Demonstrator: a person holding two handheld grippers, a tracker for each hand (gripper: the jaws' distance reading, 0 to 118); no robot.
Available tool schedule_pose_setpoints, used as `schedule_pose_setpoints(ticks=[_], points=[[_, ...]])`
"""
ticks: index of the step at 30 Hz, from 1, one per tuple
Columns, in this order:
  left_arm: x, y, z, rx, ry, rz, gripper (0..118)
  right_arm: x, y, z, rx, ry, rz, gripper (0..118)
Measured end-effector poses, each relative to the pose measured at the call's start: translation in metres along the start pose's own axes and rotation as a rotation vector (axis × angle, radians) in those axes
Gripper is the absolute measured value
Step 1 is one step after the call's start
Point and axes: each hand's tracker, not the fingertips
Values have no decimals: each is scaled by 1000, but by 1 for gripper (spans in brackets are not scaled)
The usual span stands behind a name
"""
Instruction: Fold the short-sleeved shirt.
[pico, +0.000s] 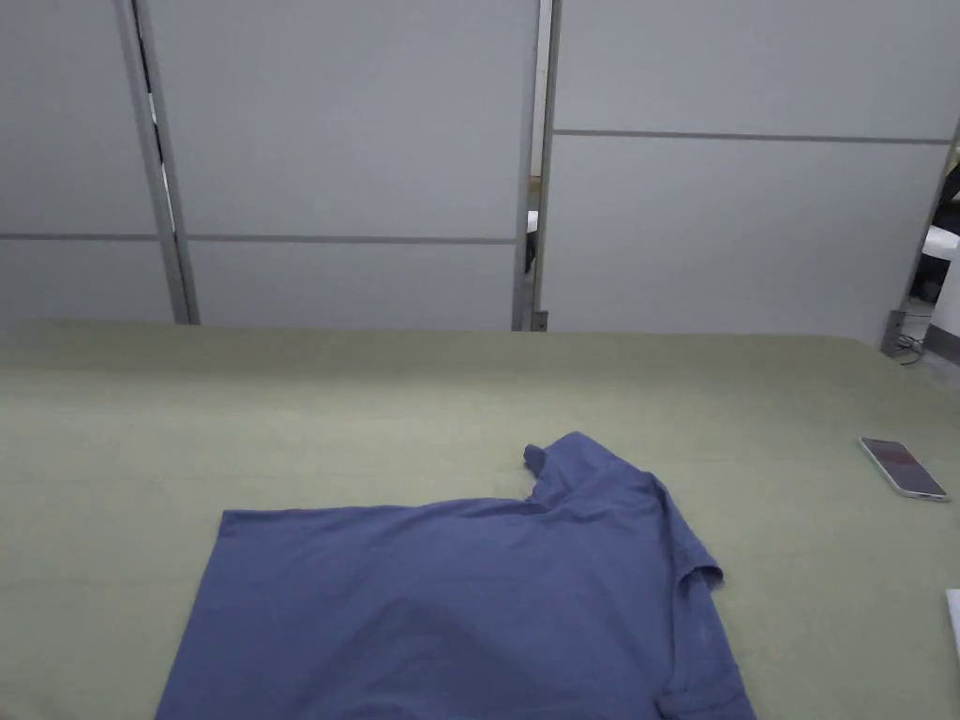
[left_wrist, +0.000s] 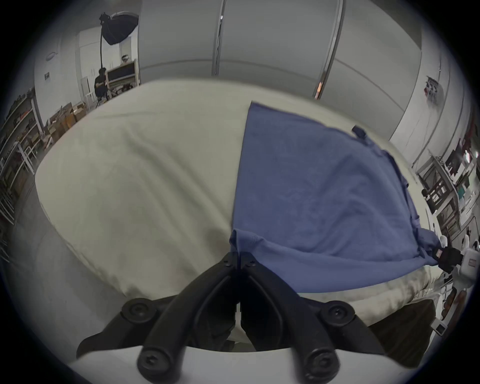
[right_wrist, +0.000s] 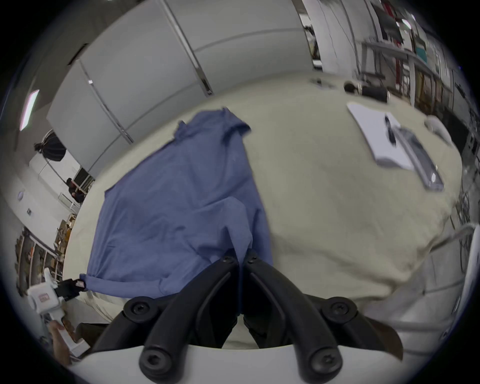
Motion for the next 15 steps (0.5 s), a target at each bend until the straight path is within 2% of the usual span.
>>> schedule_pose_setpoints(ticks=[1, 3, 5, 6, 7, 8, 9, 11, 12, 13, 14, 15], points=[[-2, 0, 5, 17, -5, 9, 2, 1, 0, 1, 11, 7, 1, 3], [-4, 4, 23, 100, -8, 24, 20, -2, 0, 14, 80, 42, 29, 6], [-3, 10, 56, 214, 14, 28, 42, -13, 3, 34, 211, 9, 108, 14], [-4, 15, 73, 285, 10, 45, 85, -20, 6, 44, 286, -6, 154, 36], [-2, 20, 97, 401, -13, 53, 115, -27, 8, 60, 378, -3, 182, 72], [1, 26, 115, 466, -4, 53, 118, -35, 9, 74, 474, 2, 201, 108], [6, 32, 131, 534, -3, 51, 118, -43, 12, 87, 557, 23, 228, 113], [15, 39, 159, 643, -32, 42, 117, -64, 17, 109, 656, 54, 247, 113], [21, 41, 171, 671, -88, 19, 113, -71, 17, 117, 667, 125, 265, 112], [24, 43, 177, 694, -112, 10, 90, -76, 18, 123, 685, 191, 272, 103], [29, 47, 175, 689, -61, 44, 4, -87, 19, 120, 676, 143, 266, 42], [25, 50, 181, 691, -25, 59, 0, -93, 16, 120, 741, 23, 224, 2]])
